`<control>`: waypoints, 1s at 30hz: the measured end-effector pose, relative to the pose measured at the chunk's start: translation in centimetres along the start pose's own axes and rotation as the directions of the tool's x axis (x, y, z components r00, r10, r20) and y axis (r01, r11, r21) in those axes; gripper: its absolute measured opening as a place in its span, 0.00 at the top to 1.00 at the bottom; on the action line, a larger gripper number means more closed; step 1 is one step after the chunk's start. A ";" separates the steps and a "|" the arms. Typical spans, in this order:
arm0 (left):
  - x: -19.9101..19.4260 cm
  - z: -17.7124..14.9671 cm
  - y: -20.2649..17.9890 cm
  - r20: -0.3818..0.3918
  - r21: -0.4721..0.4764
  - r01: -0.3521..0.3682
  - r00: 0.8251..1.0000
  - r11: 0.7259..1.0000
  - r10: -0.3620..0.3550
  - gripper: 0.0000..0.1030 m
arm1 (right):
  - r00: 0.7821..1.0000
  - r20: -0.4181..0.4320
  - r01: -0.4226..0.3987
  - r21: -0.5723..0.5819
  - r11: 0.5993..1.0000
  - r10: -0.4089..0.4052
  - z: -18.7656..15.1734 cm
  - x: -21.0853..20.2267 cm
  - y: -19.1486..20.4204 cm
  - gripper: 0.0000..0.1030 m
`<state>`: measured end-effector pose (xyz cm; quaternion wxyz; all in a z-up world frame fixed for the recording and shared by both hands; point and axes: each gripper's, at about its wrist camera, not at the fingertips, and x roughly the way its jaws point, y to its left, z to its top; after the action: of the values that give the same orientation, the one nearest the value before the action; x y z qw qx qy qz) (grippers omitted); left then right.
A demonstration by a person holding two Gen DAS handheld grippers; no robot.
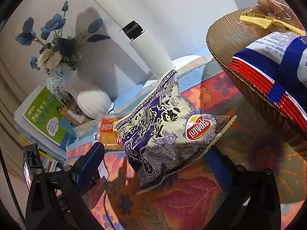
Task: Organize snacks
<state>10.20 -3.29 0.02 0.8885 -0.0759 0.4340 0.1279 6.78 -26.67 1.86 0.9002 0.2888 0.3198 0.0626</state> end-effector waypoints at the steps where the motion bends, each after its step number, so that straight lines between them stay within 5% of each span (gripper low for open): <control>1: 0.0 0.0 0.0 0.000 0.000 0.000 1.000 1.000 0.000 0.00 | 1.000 0.000 -0.001 0.000 1.000 0.001 0.0 0.0 0.0 0.00; 30: 0.0 0.0 0.0 0.000 0.001 0.002 1.000 1.000 -0.002 0.00 | 1.000 0.002 -0.005 0.003 1.000 0.005 0.0 0.0 0.0 0.00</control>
<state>10.21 -3.23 0.00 0.8888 -0.0756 0.4339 0.1269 6.74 -26.70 1.88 0.8999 0.2912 0.3181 0.0641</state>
